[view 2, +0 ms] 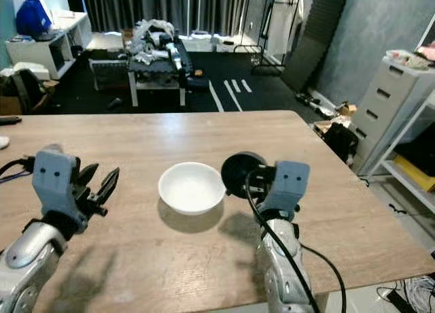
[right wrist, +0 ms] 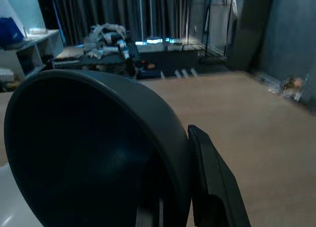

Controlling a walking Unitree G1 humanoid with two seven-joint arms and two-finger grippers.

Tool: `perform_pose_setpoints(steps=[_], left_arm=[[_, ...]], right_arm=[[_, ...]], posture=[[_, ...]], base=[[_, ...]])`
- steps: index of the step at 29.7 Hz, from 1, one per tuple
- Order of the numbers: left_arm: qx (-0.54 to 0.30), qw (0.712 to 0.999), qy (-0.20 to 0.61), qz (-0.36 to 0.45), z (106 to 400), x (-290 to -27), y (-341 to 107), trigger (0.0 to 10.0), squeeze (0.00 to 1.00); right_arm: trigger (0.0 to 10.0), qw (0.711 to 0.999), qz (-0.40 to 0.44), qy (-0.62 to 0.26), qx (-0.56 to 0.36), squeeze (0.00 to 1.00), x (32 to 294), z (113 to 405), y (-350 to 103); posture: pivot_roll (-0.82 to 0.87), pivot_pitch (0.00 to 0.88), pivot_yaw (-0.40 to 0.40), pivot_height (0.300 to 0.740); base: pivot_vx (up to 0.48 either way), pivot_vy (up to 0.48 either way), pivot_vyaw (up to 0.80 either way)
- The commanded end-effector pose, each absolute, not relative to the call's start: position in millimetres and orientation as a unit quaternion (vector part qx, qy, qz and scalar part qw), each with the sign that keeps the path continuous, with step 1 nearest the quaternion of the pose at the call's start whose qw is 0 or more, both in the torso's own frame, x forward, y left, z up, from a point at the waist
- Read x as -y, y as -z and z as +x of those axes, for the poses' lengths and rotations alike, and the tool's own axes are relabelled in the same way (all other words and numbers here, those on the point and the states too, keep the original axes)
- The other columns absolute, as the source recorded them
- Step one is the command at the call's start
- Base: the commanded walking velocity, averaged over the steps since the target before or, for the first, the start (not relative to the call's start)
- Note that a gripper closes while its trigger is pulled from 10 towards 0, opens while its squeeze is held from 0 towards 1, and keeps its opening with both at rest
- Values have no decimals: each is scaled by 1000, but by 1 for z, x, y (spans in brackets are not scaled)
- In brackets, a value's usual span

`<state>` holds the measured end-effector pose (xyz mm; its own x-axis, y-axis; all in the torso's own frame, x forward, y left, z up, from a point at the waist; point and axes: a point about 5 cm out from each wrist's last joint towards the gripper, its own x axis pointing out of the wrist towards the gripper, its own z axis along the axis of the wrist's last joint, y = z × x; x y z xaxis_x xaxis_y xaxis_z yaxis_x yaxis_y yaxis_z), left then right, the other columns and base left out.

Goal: Setting the table

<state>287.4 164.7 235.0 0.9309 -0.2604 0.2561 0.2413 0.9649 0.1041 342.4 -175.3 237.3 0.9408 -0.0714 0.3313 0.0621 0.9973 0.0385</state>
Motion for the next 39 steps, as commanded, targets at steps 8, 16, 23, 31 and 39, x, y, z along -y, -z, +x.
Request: perform_pose_setpoints(steps=[8, 16, 23, 31, 39], left_arm=[[78, 971, 215, 69, 257, -181, -220, 10000, 0], [67, 973, 210, 76, 251, -190, -218, 10000, 0], [59, 974, 211, 64, 246, -186, -215, 10000, 0], [53, 991, 91, 88, 271, -201, -212, 10000, 0], [56, 994, 66, 69, 276, -204, -214, 10000, 0]], right_arm=[[10000, 995, -63, -66, 27, 0, 214, 366, -247], [10000, 989, -133, -66, -24, 0, 253, 381, -267], [10000, 987, -135, -59, -68, 0, 275, 385, -265], [10000, 986, -101, -117, -62, 0, 248, 382, -243], [10000, 987, -54, -143, -50, 0, 221, 375, -228]], posture=[[99, 108, 2, 740], [98, 121, -17, 740], [100, 138, -17, 740], [99, 145, -2, 740], [96, 142, 7, 740]], base=[[0, 0, 0], [0, 0, 0], [0, 0, 0], [155, 0, 0], [480, 0, 0]])
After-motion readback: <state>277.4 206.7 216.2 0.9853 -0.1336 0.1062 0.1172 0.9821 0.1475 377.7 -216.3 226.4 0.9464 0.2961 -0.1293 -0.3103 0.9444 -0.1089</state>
